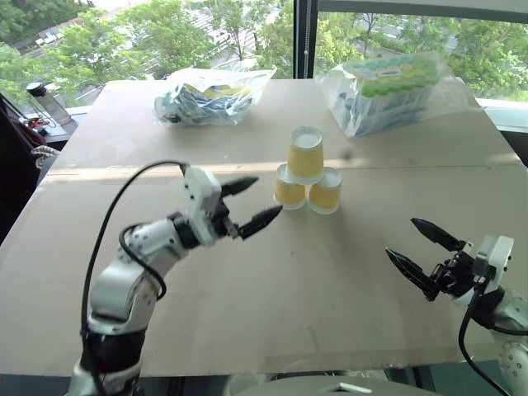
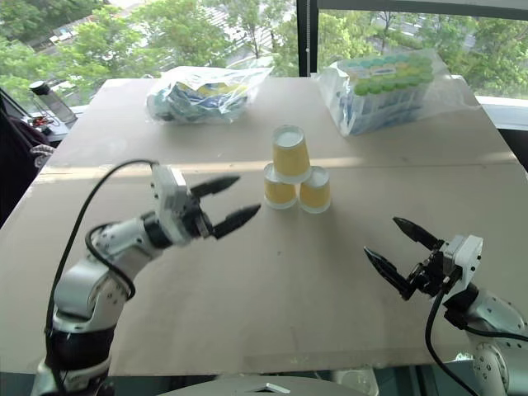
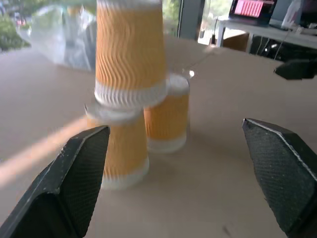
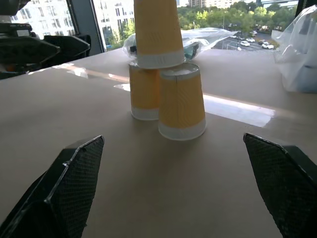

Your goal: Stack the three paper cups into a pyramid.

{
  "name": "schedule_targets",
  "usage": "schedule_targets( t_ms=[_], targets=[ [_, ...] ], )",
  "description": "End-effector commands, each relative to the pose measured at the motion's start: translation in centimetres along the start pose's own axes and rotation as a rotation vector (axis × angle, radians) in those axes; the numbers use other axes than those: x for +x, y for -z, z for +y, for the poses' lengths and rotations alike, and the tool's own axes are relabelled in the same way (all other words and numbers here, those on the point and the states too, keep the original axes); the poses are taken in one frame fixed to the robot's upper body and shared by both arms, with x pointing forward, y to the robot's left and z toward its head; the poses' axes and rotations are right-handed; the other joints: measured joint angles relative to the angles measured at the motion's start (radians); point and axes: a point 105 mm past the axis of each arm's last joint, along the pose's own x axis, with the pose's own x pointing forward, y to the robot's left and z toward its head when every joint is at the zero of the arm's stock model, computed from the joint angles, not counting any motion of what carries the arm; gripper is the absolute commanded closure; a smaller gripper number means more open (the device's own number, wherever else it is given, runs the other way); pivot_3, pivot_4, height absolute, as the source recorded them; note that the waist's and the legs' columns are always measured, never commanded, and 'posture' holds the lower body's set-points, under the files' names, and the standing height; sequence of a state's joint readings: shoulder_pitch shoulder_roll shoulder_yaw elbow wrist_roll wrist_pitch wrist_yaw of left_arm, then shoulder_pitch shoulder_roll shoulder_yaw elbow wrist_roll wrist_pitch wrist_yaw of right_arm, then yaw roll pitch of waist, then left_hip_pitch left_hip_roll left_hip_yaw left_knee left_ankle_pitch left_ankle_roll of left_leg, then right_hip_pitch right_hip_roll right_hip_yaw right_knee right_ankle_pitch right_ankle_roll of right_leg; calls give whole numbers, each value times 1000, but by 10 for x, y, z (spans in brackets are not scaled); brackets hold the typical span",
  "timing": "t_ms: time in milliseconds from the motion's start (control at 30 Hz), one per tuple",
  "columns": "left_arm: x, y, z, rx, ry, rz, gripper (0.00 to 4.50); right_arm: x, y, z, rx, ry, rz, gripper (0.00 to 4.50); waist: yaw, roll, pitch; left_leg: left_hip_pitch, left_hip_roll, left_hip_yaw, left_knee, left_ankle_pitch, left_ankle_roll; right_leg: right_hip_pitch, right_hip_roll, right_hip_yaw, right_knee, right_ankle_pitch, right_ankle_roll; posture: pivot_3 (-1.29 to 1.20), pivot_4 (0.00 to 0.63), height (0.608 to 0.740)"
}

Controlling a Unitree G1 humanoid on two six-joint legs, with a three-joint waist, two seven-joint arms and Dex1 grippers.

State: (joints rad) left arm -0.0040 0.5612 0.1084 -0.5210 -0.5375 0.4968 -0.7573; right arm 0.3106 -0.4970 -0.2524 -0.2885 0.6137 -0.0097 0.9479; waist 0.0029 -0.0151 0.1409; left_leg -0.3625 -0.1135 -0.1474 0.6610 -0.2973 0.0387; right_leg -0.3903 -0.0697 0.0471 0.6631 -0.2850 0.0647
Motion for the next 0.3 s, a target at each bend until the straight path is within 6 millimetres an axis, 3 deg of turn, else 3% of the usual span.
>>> schedule_targets(
  t_ms=[33, 133, 300],
  targets=[
    [-16, 27, -18, 18, -92, 126, 102, -12, 15, -12, -26, 20, 76, 0, 9, 0, 0, 0, 0, 0, 0, 0, 0, 1, 0, 0, 0, 0, 0, 0, 150, 740],
    [-27, 48, -31, -45, -133, 163, 102, -11, 22, -17, -21, 12, 104, 0, 12, 1, 0, 3, 0, 1, -1, 0, 0, 3, 0, 2, 0, 0, 0, 0, 150, 740],
    [-41, 66, -27, -41, -264, 199, 102, -4, 28, -23, 3, -7, 129, 0, 15, 1, 0, 3, 0, 0, -2, 0, 0, 3, 0, 0, 0, 0, -1, 0, 150, 740]
  ],
)
